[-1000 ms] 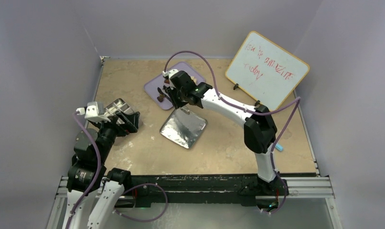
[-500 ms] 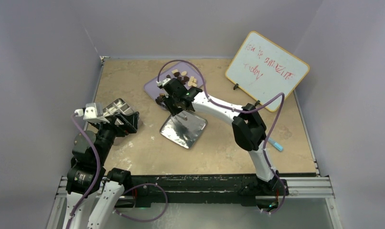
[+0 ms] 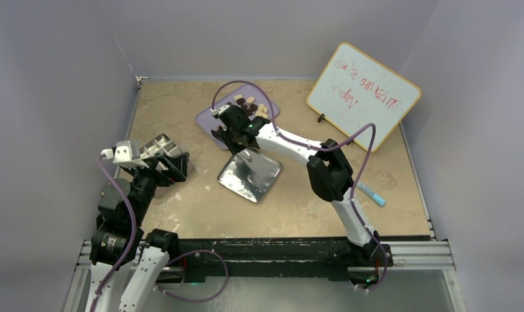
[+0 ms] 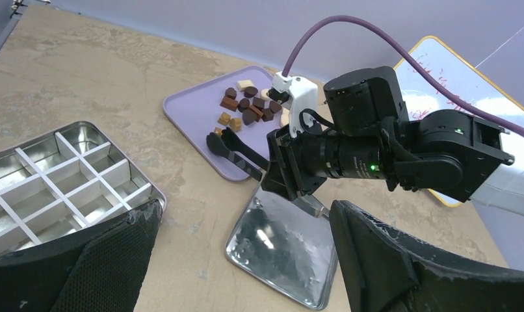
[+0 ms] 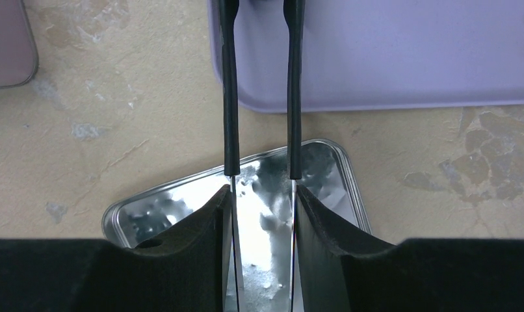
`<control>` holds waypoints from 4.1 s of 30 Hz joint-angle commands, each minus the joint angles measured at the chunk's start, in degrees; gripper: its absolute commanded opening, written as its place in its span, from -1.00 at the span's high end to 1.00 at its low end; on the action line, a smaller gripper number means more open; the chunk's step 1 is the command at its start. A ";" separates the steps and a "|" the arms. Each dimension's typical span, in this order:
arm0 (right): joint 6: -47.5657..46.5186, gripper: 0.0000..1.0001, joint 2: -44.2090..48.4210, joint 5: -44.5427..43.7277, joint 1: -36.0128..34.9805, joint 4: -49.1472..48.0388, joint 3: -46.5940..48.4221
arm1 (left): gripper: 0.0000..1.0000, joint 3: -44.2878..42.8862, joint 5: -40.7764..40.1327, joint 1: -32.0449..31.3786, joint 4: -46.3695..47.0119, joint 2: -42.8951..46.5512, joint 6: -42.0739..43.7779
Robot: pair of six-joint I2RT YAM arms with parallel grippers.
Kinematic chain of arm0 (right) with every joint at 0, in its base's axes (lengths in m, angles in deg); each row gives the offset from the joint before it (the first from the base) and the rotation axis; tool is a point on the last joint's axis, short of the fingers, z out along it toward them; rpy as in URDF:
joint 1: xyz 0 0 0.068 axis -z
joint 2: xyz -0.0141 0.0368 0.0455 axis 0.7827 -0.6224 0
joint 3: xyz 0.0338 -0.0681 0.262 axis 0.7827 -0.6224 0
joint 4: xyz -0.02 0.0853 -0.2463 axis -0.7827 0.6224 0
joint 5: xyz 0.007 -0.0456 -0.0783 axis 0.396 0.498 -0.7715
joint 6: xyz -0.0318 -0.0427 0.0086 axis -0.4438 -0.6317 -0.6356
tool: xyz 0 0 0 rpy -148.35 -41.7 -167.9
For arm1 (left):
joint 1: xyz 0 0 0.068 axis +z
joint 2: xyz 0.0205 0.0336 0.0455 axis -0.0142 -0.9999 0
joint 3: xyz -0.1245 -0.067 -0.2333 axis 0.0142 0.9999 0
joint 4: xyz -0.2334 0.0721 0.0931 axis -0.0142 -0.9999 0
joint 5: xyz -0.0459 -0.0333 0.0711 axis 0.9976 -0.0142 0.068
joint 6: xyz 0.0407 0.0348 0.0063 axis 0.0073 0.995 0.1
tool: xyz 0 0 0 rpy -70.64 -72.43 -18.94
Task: Pack the chocolate
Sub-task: Pick up the fake chocolate from the plate, then place the fake chocolate in the packing box.
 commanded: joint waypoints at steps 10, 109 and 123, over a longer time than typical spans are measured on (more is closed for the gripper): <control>-1.55 0.20 -1.54 -2.09 0.28 1.38 5.10 | -1.00 -0.07 0.06 0.12 1.65 0.72 0.86; 0.53 0.22 1.59 6.39 -19.45 -3.30 7.47 | -0.99 -16.04 -3.25 0.03 -4.88 1.61 0.50; -0.10 0.26 11.52 1.88 -14.08 -5.10 -1.78 | -0.99 -12.99 -1.52 0.03 -3.09 1.52 -1.04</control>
